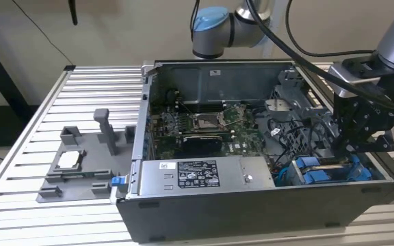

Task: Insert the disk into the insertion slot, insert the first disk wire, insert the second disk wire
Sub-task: 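Insert the first disk wire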

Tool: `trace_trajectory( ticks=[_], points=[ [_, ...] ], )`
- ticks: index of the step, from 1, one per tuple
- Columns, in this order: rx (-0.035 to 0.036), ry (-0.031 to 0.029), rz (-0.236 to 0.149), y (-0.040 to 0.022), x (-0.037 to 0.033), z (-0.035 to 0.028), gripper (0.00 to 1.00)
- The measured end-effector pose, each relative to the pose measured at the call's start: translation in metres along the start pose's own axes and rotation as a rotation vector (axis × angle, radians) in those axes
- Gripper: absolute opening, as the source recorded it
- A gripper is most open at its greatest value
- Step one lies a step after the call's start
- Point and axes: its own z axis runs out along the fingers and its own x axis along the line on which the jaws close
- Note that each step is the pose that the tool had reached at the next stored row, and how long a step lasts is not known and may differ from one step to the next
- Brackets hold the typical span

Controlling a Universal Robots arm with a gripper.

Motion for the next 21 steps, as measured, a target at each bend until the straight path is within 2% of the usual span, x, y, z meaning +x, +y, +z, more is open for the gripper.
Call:
trace_trajectory(
  ticks=[2,4,17,21],
  points=[
    [-0.0002,0.0033,0.005,0.0001,0.0002,0.0012,0.19],
    [0.0001,0.0041,0.017,0.0001,0.0003,0.0026,0.19],
    [0.0007,0.0051,0.034,0.0003,0.0005,0.0077,0.19],
    [0.0008,0.0060,0.035,0.0004,0.0006,0.0113,0.19]
  ],
)
